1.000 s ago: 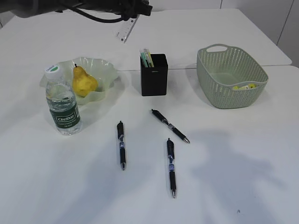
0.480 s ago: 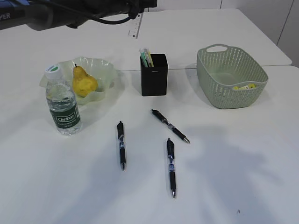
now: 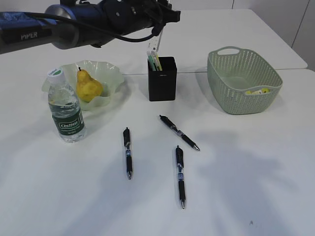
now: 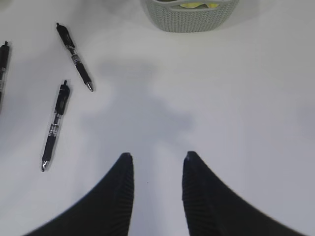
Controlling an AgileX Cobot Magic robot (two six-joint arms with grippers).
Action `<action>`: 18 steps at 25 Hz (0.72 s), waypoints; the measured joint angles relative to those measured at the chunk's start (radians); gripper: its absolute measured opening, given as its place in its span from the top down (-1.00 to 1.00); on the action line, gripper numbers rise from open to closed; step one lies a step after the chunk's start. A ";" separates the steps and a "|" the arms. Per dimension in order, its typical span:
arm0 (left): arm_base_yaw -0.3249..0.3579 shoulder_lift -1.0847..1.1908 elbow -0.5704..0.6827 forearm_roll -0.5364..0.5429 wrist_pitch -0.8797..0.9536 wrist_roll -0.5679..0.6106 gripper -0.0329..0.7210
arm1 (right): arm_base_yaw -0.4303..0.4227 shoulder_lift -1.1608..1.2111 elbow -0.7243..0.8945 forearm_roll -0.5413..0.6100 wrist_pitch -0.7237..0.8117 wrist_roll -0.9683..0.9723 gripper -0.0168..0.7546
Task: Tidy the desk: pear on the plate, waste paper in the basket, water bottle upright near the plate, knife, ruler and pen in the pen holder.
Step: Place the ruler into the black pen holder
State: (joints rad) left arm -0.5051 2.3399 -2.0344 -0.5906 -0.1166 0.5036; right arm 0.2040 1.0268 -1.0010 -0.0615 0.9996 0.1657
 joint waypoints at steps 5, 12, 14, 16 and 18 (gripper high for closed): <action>-0.016 0.020 0.000 0.000 -0.045 0.000 0.20 | 0.000 0.000 0.000 -0.009 0.000 0.000 0.23; -0.025 0.038 0.000 0.039 -0.084 -0.025 0.20 | 0.000 0.000 0.002 -0.035 -0.016 0.000 0.23; -0.027 0.038 0.000 0.064 -0.089 -0.042 0.20 | 0.000 0.000 0.002 -0.035 -0.023 0.000 0.23; -0.029 0.038 0.000 0.076 -0.094 -0.045 0.20 | 0.000 0.000 0.004 -0.035 -0.030 0.000 0.23; -0.029 0.038 0.000 0.080 -0.096 -0.047 0.20 | 0.000 0.000 0.004 -0.035 -0.030 0.000 0.23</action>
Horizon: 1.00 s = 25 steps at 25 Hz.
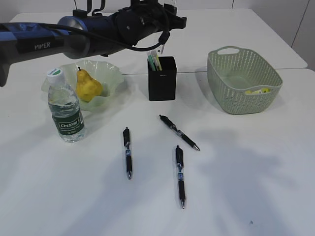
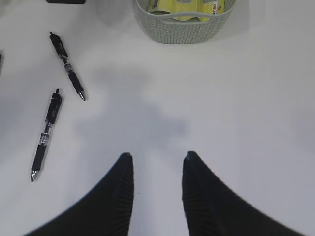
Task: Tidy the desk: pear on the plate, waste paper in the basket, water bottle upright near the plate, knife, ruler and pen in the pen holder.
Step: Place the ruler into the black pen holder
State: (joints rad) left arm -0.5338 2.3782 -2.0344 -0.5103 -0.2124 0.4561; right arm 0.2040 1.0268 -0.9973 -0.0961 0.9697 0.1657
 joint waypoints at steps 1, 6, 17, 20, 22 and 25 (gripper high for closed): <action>0.000 0.002 0.000 0.000 0.000 0.000 0.20 | 0.000 0.000 0.000 0.000 0.000 0.000 0.23; 0.000 0.002 0.000 0.000 -0.003 0.000 0.20 | 0.000 0.000 0.000 -0.006 -0.006 0.000 0.23; 0.000 0.024 0.000 -0.002 0.052 0.000 0.20 | 0.000 0.000 0.000 -0.009 -0.006 0.000 0.23; 0.000 0.035 0.000 -0.002 0.058 0.000 0.20 | 0.000 0.000 0.000 -0.009 -0.006 0.000 0.23; 0.000 0.035 0.000 0.003 0.060 0.000 0.20 | 0.000 0.000 0.000 -0.009 -0.006 0.000 0.23; 0.000 0.037 0.000 0.043 0.060 0.000 0.20 | 0.000 0.000 0.000 -0.009 -0.008 0.000 0.23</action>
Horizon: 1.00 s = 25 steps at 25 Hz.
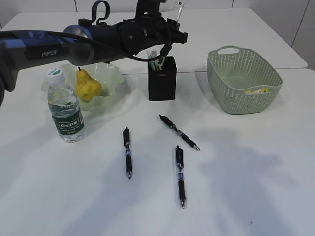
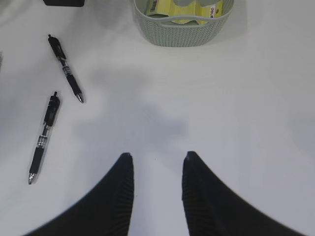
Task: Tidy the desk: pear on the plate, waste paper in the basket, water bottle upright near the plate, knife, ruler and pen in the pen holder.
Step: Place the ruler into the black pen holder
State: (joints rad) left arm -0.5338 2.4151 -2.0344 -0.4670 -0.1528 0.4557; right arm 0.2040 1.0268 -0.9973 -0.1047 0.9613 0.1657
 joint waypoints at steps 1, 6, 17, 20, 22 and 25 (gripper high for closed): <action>-0.001 0.000 0.000 0.011 0.000 0.000 0.20 | 0.000 0.000 0.000 0.000 -0.001 0.000 0.23; -0.008 0.014 0.000 0.040 -0.008 -0.002 0.20 | 0.000 0.000 0.000 0.000 -0.010 0.000 0.23; -0.010 0.014 0.000 0.044 -0.012 -0.002 0.19 | 0.000 0.000 0.000 -0.002 -0.014 0.000 0.23; -0.010 0.014 0.000 0.044 -0.012 -0.002 0.19 | 0.000 0.000 0.000 -0.002 -0.016 0.000 0.23; -0.010 0.014 0.000 0.044 -0.012 -0.002 0.19 | 0.000 0.000 0.000 -0.002 -0.016 0.000 0.23; -0.010 0.014 0.000 0.045 -0.012 -0.002 0.19 | 0.000 0.000 0.000 -0.002 -0.016 0.000 0.23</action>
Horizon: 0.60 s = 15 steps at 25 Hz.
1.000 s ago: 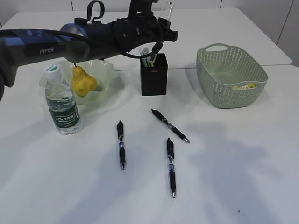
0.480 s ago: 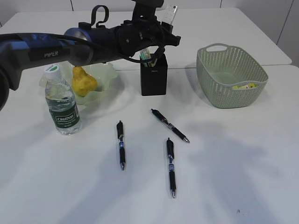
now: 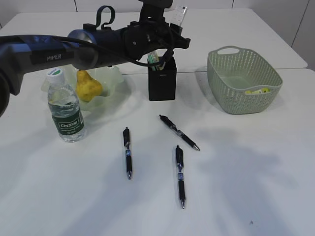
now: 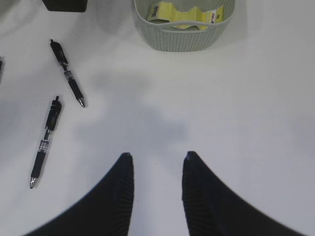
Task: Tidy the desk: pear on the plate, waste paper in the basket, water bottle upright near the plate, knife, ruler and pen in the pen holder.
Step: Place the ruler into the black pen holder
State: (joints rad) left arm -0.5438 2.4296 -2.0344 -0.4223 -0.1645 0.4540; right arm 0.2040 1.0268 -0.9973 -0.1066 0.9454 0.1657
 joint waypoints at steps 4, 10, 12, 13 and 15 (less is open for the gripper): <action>0.000 0.000 0.000 0.000 0.002 0.000 0.19 | 0.000 0.000 0.000 0.002 0.000 0.000 0.23; 0.000 0.000 0.000 0.012 0.016 0.000 0.19 | 0.000 0.000 0.000 0.002 0.000 0.000 0.23; 0.000 0.000 0.000 0.028 0.022 0.000 0.19 | 0.000 0.000 0.000 0.002 0.000 0.000 0.23; 0.000 0.000 0.000 0.036 0.024 0.000 0.19 | 0.000 0.000 0.000 0.002 0.000 0.000 0.23; 0.000 0.000 0.000 0.046 0.037 0.000 0.19 | 0.000 0.000 0.000 0.002 0.000 0.000 0.23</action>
State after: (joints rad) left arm -0.5438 2.4296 -2.0344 -0.3759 -0.1274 0.4540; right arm 0.2040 1.0268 -0.9973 -0.1048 0.9454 0.1657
